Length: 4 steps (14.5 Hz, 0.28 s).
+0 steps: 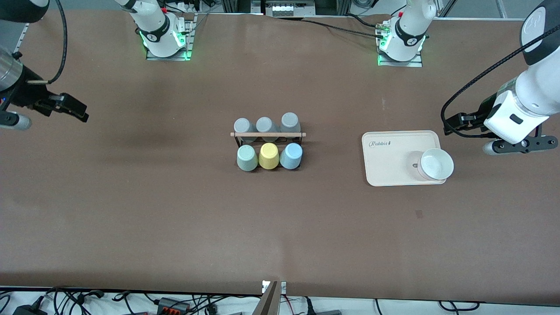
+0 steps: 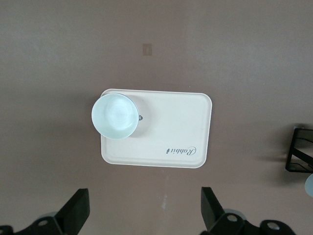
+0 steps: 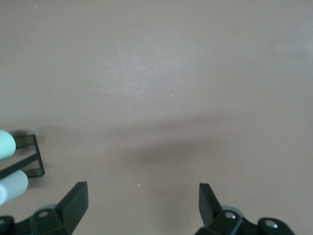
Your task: Hang scattered cups on rack with three cups
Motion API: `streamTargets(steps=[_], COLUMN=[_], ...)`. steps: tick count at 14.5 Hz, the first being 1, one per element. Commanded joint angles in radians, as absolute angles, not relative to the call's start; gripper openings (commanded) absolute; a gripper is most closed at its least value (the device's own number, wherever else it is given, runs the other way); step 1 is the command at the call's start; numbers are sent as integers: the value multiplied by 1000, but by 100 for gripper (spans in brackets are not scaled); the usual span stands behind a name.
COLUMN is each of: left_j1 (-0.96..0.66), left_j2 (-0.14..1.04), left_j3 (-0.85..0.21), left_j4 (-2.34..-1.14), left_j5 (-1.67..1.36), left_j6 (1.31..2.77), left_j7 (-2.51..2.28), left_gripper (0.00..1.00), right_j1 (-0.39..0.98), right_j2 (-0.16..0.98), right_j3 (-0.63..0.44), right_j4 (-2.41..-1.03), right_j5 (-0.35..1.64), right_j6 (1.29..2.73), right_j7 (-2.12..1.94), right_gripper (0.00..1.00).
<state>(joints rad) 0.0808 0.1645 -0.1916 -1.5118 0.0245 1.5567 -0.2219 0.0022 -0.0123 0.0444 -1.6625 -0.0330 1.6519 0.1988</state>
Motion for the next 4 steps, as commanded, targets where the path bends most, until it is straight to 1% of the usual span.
streamTargets(steps=[1,4], left_j1=[97,97], left_j2=[146,144], left_j3=[-203,-202], left_j4=[-1526,-1526], left_j5=[8,8], left_j6=[1552,1552], left_j7=[-227,-225], left_gripper=[100,100], right_j1=[-5,-8], right_j2=[-64,-32], right_j3=[51,49], right_j4=[-1721,-1668], right_j5=[-25,-25], right_j6=[1672,1645], right_j7=[206,189], right_gripper=[100,100])
